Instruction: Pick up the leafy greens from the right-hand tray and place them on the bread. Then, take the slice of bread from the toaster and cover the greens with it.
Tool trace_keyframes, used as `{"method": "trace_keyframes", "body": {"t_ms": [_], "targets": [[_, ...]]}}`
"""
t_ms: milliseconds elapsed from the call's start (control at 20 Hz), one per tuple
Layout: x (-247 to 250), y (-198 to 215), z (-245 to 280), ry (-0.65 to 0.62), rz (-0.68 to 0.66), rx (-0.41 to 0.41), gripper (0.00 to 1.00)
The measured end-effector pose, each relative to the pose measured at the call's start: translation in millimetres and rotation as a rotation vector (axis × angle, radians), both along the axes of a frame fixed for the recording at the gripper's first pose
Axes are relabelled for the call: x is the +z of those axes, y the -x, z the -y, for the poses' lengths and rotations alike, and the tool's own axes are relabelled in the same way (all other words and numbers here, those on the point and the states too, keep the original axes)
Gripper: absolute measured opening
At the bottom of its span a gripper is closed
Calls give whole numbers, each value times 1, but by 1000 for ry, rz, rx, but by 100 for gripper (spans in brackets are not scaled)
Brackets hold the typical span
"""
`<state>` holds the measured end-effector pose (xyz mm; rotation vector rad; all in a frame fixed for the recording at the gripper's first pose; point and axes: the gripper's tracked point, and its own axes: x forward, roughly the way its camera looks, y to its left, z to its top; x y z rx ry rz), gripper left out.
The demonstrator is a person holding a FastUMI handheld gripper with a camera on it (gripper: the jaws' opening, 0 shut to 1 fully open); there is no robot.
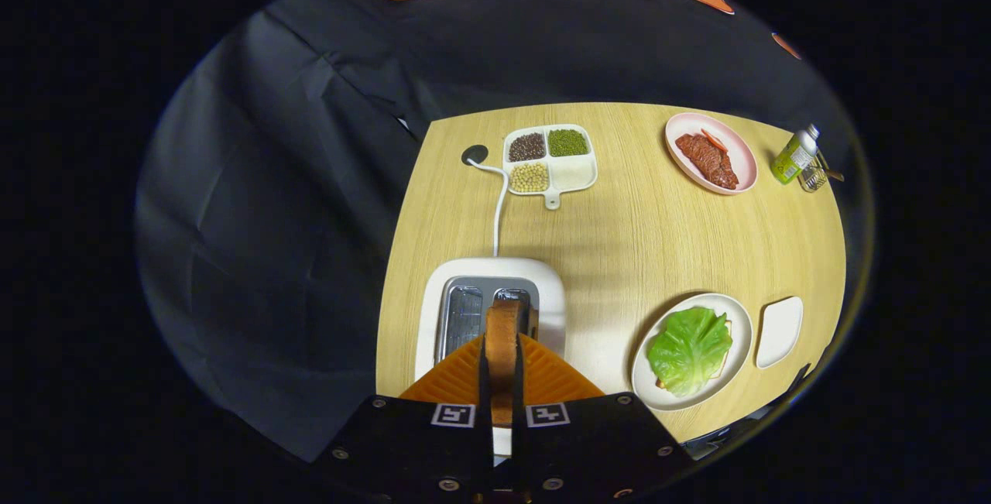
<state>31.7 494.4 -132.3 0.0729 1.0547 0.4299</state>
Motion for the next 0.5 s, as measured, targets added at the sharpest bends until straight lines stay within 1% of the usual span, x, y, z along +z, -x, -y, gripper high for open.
{"method": "trace_keyframes", "body": {"t_ms": [150,300,500], "targets": [[19,-1,6,-20,33,11,10],[36,2,12,-74,33,6,10],[68,1,31,-127,75,5,9]]}}
